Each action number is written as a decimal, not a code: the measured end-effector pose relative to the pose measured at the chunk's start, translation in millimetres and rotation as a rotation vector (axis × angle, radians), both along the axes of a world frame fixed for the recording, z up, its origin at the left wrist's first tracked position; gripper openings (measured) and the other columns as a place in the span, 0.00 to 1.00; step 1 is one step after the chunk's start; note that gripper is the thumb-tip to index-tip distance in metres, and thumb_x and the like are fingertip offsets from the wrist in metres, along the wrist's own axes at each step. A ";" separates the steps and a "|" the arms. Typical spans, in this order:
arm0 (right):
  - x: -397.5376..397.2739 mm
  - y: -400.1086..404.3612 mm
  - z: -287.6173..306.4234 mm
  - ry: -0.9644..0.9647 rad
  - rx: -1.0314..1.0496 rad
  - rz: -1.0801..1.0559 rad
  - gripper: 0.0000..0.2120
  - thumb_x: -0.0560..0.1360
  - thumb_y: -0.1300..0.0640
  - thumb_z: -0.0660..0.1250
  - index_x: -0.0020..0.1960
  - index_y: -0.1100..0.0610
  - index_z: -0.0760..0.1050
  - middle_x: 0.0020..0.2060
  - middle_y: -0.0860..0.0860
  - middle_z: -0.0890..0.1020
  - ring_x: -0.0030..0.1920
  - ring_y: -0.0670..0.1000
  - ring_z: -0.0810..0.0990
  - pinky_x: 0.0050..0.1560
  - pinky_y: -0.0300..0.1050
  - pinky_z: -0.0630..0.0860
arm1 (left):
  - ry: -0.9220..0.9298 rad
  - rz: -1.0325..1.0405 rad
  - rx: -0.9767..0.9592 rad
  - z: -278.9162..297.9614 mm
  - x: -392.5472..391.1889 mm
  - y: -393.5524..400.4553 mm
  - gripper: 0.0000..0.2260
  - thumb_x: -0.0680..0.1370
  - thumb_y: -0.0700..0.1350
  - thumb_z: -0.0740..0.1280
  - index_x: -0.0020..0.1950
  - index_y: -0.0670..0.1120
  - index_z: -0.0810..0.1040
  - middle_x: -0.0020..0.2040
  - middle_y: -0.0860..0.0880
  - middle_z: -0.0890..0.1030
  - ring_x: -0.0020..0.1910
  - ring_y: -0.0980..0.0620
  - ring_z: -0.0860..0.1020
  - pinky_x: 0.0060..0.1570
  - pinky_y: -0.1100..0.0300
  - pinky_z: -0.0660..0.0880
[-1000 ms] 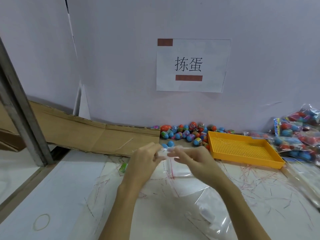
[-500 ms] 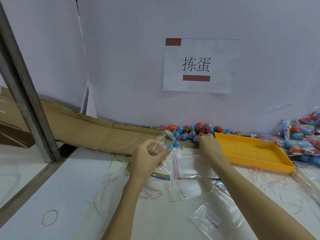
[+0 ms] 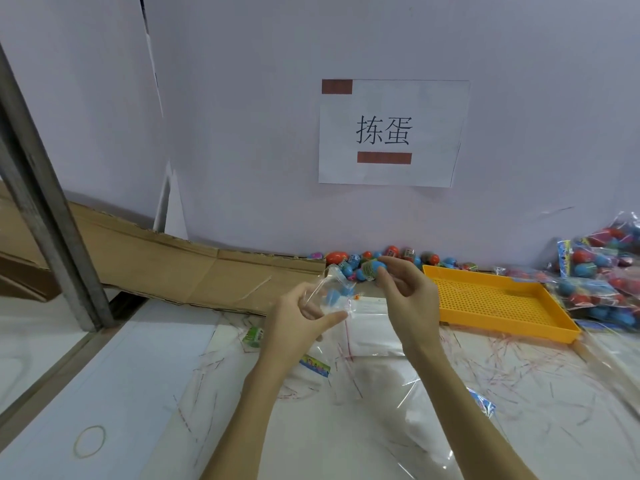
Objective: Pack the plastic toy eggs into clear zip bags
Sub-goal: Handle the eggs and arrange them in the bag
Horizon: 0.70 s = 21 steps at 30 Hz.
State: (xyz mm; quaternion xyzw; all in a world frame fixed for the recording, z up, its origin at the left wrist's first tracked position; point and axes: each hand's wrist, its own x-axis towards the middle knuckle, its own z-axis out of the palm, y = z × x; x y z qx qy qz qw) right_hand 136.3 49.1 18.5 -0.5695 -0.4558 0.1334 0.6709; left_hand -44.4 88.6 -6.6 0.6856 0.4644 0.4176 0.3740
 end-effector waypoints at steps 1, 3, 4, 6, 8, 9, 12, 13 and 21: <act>-4.4 -8.0 -0.9 0.027 0.036 0.045 0.10 0.79 0.58 0.71 0.60 0.55 0.82 0.48 0.42 0.86 0.49 0.39 0.85 0.46 0.32 0.80 | 0.016 -0.004 0.010 0.8 1.5 -1.4 0.26 0.69 0.58 0.81 0.63 0.54 0.79 0.35 0.55 0.84 0.31 0.56 0.83 0.33 0.67 0.77; -13.6 -20.2 -3.6 -0.003 0.076 0.103 0.10 0.79 0.59 0.71 0.60 0.54 0.82 0.51 0.47 0.86 0.50 0.45 0.86 0.47 0.37 0.82 | 0.031 -0.028 0.039 1.1 3.7 -4.5 0.27 0.69 0.57 0.81 0.66 0.56 0.78 0.35 0.54 0.83 0.33 0.54 0.82 0.37 0.59 0.83; -17.4 -24.9 -5.0 -0.048 0.087 0.120 0.10 0.79 0.59 0.71 0.59 0.53 0.82 0.52 0.48 0.85 0.50 0.47 0.86 0.48 0.39 0.83 | 0.044 -0.052 0.061 0.8 4.6 -5.9 0.27 0.69 0.57 0.81 0.66 0.58 0.78 0.36 0.54 0.83 0.34 0.53 0.82 0.39 0.54 0.84; -22.6 -30.2 -7.2 -0.135 0.094 0.141 0.11 0.78 0.61 0.71 0.58 0.49 0.82 0.52 0.47 0.84 0.49 0.46 0.85 0.44 0.41 0.83 | 0.079 -0.101 0.105 1.1 5.5 -9.3 0.30 0.68 0.59 0.81 0.68 0.60 0.76 0.36 0.55 0.83 0.34 0.54 0.80 0.42 0.54 0.83; -24.8 -32.4 -8.2 -0.231 0.080 0.132 0.13 0.78 0.60 0.71 0.58 0.45 0.81 0.50 0.42 0.82 0.48 0.44 0.84 0.42 0.39 0.83 | 0.098 -0.138 0.139 2.2 6.2 -12.4 0.32 0.68 0.61 0.80 0.70 0.62 0.75 0.37 0.57 0.82 0.34 0.57 0.78 0.41 0.58 0.82; -25.2 -32.9 -8.4 -0.274 0.073 0.117 0.13 0.78 0.60 0.71 0.57 0.44 0.80 0.49 0.41 0.81 0.48 0.42 0.83 0.42 0.38 0.82 | 0.104 -0.151 0.151 2.8 7.0 -13.4 0.32 0.67 0.63 0.78 0.70 0.63 0.74 0.38 0.57 0.82 0.34 0.57 0.77 0.40 0.58 0.82; -24.2 -33.8 -8.7 -0.291 0.082 0.091 0.11 0.78 0.57 0.70 0.57 0.45 0.80 0.49 0.39 0.80 0.47 0.41 0.83 0.43 0.38 0.82 | 0.088 -0.190 0.143 5.5 10.1 -15.7 0.33 0.66 0.65 0.75 0.71 0.63 0.74 0.43 0.56 0.84 0.39 0.54 0.82 0.42 0.54 0.84; -24.4 -34.3 -8.2 -0.278 0.097 0.090 0.10 0.78 0.56 0.70 0.57 0.45 0.80 0.49 0.39 0.80 0.47 0.42 0.83 0.43 0.39 0.83 | 0.081 -0.193 0.144 5.9 10.3 -15.8 0.33 0.67 0.64 0.75 0.71 0.62 0.74 0.44 0.55 0.84 0.39 0.53 0.83 0.43 0.54 0.84; -23.2 -37.8 -2.2 -0.173 0.281 -0.045 0.15 0.79 0.65 0.69 0.61 0.50 0.75 0.56 0.52 0.81 0.51 0.46 0.84 0.45 0.32 0.81 | 0.052 -0.225 0.075 5.8 8.0 -14.1 0.21 0.80 0.53 0.71 0.72 0.52 0.75 0.45 0.59 0.87 0.33 0.54 0.84 0.37 0.65 0.78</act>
